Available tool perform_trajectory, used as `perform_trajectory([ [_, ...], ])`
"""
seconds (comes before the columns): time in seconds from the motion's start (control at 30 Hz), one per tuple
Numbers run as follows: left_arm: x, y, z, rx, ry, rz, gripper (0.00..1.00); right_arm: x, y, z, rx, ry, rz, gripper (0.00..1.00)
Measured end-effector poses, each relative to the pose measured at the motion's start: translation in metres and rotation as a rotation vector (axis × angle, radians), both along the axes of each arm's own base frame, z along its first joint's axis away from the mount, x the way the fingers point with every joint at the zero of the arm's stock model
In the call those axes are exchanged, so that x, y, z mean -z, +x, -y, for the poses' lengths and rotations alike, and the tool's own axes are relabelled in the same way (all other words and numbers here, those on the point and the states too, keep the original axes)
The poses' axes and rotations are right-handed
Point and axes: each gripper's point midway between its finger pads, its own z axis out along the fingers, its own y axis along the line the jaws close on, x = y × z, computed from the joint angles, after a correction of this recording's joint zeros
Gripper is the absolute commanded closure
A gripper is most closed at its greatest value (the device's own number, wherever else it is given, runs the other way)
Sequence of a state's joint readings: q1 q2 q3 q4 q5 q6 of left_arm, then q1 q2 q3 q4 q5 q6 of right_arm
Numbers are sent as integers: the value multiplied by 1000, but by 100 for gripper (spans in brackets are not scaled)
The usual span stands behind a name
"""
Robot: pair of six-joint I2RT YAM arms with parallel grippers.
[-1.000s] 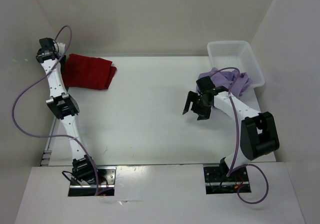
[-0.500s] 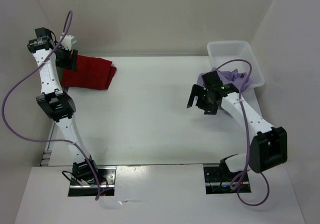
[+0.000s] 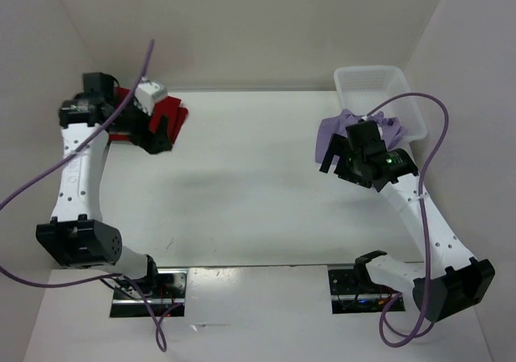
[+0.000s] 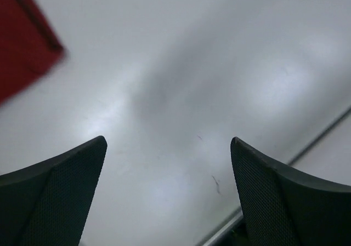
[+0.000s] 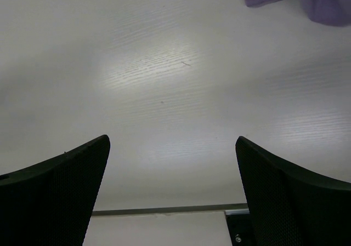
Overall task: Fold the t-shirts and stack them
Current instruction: Grab crumpled tshirt from bin with the right arm
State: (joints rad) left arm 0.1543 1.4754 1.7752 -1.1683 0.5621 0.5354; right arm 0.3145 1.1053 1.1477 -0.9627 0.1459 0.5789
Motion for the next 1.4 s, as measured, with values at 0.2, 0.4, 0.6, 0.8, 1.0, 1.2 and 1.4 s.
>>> perform_trajectory([
  [0.2,103,-46,46,79,-31,-273,0,-11,3,13,25,-61,42,0],
  [0.4,87,-55,53,61,-47,-145,0,-43,35,30,87,-148,135,0],
  [0.6,102,-56,53,42,-51,-156,0,-41,92,99,260,-210,144,0],
  [0.8,116,-60,52,37,-46,-188,0,18,135,167,386,-260,-8,0],
  [1.0,127,-55,53,40,-38,-223,0,57,146,188,402,-231,-84,52],
  [1.2,140,-52,53,38,-15,-264,0,58,152,195,399,-202,-65,100],
  [1.4,136,-48,51,33,-6,-250,0,15,151,185,384,-208,47,100],
])
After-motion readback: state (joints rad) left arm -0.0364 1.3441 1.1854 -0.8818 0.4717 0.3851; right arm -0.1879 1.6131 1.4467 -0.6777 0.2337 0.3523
